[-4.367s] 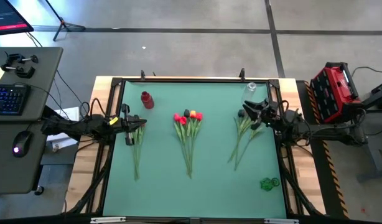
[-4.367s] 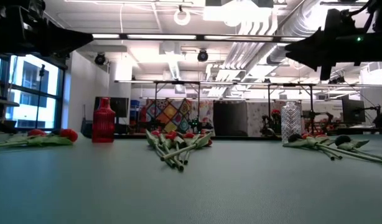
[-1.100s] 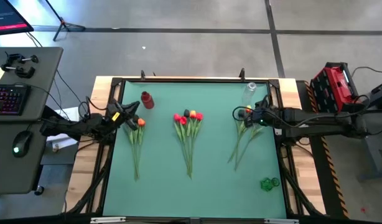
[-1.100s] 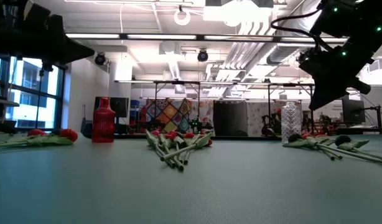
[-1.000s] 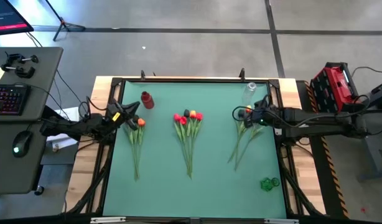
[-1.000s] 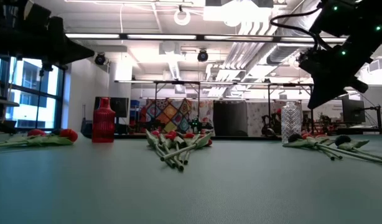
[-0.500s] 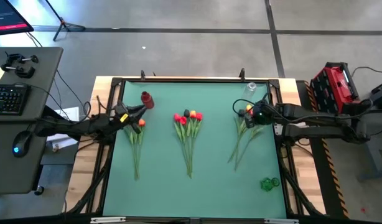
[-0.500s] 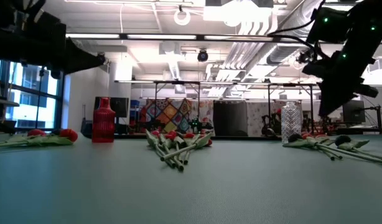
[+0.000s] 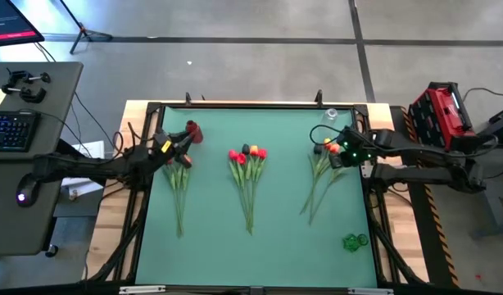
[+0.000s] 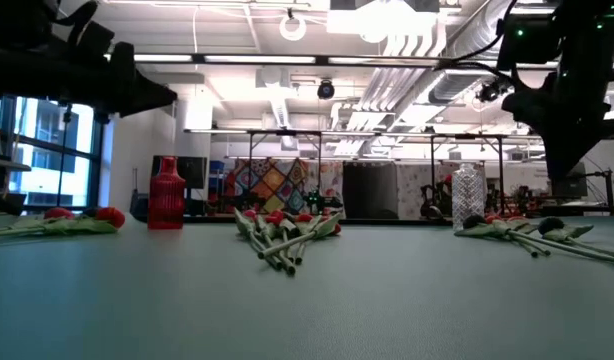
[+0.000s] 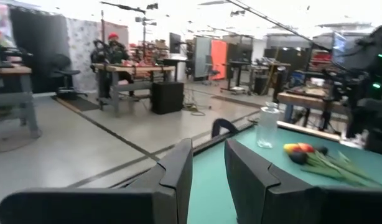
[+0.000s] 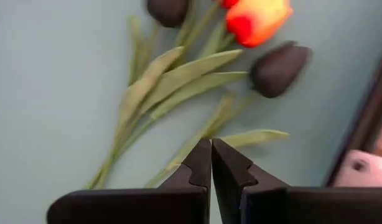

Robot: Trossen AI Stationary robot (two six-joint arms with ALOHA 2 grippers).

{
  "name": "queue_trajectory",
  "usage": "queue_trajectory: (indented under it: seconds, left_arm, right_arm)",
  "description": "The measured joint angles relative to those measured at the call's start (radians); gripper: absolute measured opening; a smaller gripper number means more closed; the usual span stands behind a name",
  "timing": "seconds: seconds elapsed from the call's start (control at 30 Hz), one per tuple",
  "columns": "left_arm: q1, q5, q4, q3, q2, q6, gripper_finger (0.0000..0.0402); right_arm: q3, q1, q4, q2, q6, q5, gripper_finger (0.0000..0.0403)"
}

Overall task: Sort flowers into vase by color
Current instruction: Put the black tulip into the transparent vase

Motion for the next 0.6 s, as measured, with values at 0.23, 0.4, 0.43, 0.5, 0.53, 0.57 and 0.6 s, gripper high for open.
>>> queue_trajectory:
  seconds: [0.23, 0.4, 0.43, 0.5, 0.53, 0.57, 0.6]
  left_arm:
    - [0.07, -0.003, 0.057, 0.0, 0.084, -0.125, 0.008]
    - [0.078, 0.038, 0.063, 0.0, 0.124, -0.094, 0.008]
    - [0.078, 0.054, 0.057, 0.0, 0.133, -0.07, 0.008]
    - [0.077, 0.1, 0.044, 0.0, 0.148, -0.038, 0.008]
    - [0.075, 0.118, 0.044, 0.0, 0.155, -0.034, 0.008]
    - [0.074, 0.13, 0.047, 0.0, 0.162, -0.039, 0.008]
    - [0.074, 0.135, 0.05, 0.0, 0.168, -0.059, 0.008]
  right_arm:
    - [-0.025, 0.003, 0.038, 0.042, 0.07, 0.051, 0.0003]
    - [-0.026, 0.002, 0.068, 0.07, -0.038, 0.19, 0.0003]
    - [-0.026, 0.006, 0.077, 0.078, -0.055, 0.233, 0.0003]
    - [-0.026, 0.016, 0.095, 0.097, -0.074, 0.32, 0.0003]
    - [-0.026, 0.018, 0.101, 0.106, -0.069, 0.35, 0.0003]
    - [-0.027, 0.021, 0.109, 0.116, -0.054, 0.366, 0.0003]
    - [-0.027, 0.023, 0.114, 0.125, -0.038, 0.37, 0.0003]
